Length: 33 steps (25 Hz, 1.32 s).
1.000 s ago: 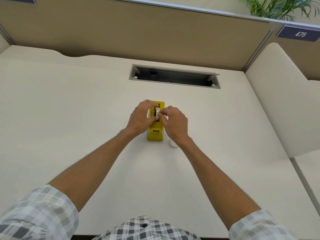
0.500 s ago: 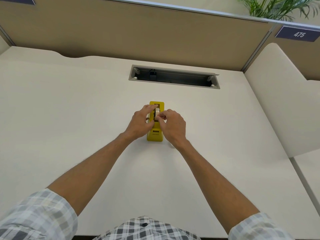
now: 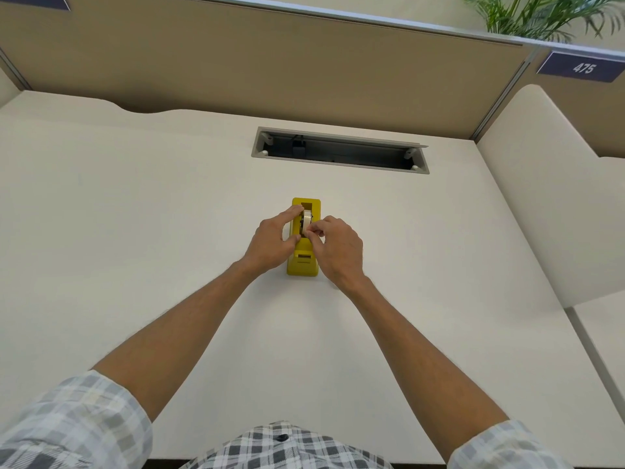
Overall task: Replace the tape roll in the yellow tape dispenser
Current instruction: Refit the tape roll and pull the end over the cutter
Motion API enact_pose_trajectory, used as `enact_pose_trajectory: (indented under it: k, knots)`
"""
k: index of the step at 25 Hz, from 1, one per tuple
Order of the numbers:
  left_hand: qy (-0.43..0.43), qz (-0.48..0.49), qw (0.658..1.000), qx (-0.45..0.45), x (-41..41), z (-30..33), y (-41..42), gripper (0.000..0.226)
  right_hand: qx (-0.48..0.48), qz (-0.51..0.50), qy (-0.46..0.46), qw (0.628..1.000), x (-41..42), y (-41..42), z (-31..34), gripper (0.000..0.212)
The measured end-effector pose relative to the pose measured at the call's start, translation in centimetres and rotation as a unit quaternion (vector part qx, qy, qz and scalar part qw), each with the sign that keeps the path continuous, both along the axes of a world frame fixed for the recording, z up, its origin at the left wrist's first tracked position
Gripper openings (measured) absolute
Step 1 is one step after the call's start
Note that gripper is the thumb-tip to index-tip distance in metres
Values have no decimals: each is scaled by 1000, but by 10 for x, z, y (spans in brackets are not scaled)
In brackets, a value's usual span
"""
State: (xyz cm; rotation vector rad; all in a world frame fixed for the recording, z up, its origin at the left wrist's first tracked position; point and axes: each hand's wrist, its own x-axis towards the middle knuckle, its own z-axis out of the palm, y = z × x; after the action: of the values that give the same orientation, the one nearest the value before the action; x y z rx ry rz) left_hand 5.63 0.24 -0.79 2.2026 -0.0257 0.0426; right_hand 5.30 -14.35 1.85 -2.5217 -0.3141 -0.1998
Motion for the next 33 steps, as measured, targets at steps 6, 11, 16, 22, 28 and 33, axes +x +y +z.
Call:
enact_pose_trajectory:
  k: [6, 11, 16, 22, 28, 33]
  knots:
    - [-6, 1, 1000, 11, -1, 2, 0, 61, 5, 2, -7, 1000, -5, -3, 0, 17]
    - [-2, 3, 1000, 14, -1, 2, -1, 60, 16, 4, -20, 1000, -12, -3, 2, 17]
    - [-1, 3, 1000, 19, -1, 2, -1, 61, 22, 6, -20, 1000, -18, -6, 1, 16]
    - [-4, 4, 1000, 19, -3, 4, -2, 60, 40, -4, -25, 999, -27, -7, -5, 13]
    - [-5, 1, 1000, 22, -2, 3, -1, 59, 46, -13, -41, 998, -35, -6, -10, 12]
    - [-5, 0, 1000, 24, -2, 3, -1, 59, 49, -19, -55, 997, -40, -7, -10, 11]
